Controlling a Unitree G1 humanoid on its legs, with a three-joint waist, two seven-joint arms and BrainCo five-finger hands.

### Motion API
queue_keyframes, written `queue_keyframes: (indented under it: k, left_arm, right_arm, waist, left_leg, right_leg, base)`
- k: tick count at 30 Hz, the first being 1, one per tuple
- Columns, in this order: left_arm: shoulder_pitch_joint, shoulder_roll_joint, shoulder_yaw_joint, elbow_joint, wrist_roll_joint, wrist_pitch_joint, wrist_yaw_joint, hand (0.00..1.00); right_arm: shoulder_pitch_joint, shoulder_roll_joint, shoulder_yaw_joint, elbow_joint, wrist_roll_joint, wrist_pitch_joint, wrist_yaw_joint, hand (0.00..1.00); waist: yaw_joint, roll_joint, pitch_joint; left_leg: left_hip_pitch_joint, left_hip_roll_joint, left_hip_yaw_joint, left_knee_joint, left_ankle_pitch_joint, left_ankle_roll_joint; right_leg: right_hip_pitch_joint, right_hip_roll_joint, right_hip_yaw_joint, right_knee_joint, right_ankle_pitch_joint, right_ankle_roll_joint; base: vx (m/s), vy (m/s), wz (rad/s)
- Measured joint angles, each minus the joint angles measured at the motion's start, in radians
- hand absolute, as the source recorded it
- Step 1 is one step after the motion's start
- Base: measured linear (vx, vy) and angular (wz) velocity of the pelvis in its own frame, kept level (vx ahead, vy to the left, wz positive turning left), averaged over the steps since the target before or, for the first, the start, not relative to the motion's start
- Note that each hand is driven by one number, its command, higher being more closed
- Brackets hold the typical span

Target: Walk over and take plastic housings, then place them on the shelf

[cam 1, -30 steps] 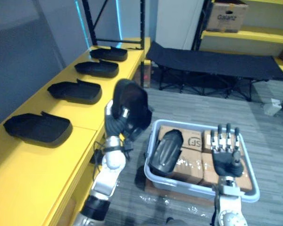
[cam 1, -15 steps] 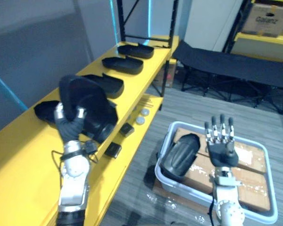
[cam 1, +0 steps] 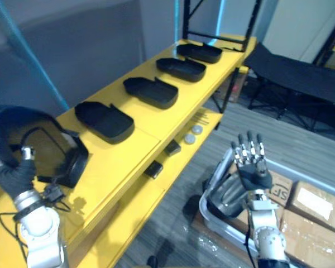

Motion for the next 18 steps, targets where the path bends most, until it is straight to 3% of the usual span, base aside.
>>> queue_keyframes:
  k: [4, 8, 12, 15, 18]
  left_arm:
    - [0.027, -0.004, 0.046, -0.028, -0.097, -0.072, -0.026, 1.00]
    - [0.036, -0.009, 0.095, -0.095, -0.199, -0.156, -0.092, 1.00]
    - [0.036, -0.009, 0.113, -0.117, -0.201, -0.177, -0.131, 1.00]
    - [0.036, -0.008, 0.135, -0.117, -0.235, -0.169, -0.169, 1.00]
    - [0.037, 0.031, 0.140, -0.105, -0.279, -0.078, -0.236, 1.00]
  right_arm:
    - [-0.019, -0.001, 0.006, 0.024, -0.033, 0.001, -0.001, 0.00]
    - [-0.021, -0.005, 0.022, 0.028, -0.040, 0.001, -0.004, 0.00]
    - [-0.021, -0.005, 0.026, 0.030, -0.052, 0.010, -0.005, 0.00]
    - [-0.018, -0.006, 0.025, 0.031, -0.062, 0.022, -0.006, 0.00]
    - [-0.018, -0.021, 0.025, 0.032, -0.072, 0.035, -0.008, 0.00]
  waist:
    - [0.026, -0.002, 0.002]
    - [0.027, -0.002, 0.004]
    - [0.030, -0.003, 0.004]
    - [0.030, -0.002, 0.004]
    - [0.036, 0.003, 0.007]
  left_leg:
    - [-0.012, -0.002, -0.011, 0.018, -0.005, 0.003]
    - [-0.017, -0.006, -0.022, 0.036, -0.011, 0.004]
    - [-0.028, -0.008, -0.020, 0.064, -0.023, 0.004]
    - [-0.032, -0.007, -0.019, 0.069, -0.024, 0.003]
    - [-0.032, 0.001, -0.005, 0.075, -0.025, 0.001]
  right_leg:
    - [0.001, -0.001, -0.002, 0.008, -0.006, -0.010]
    - [0.005, -0.003, -0.002, 0.014, -0.008, -0.012]
    - [0.005, -0.007, 0.003, 0.021, -0.021, -0.009]
    - [0.000, -0.008, 0.006, 0.028, -0.032, -0.004]
    - [-0.006, -0.002, 0.016, 0.038, -0.033, -0.006]
  base:
    - [0.01, 0.003, 0.10]
    - [0.00, 0.003, 0.06]
    - [-0.02, -0.003, 0.00]
    - [-0.04, -0.020, 0.00]
    - [-0.04, -0.028, -0.07]
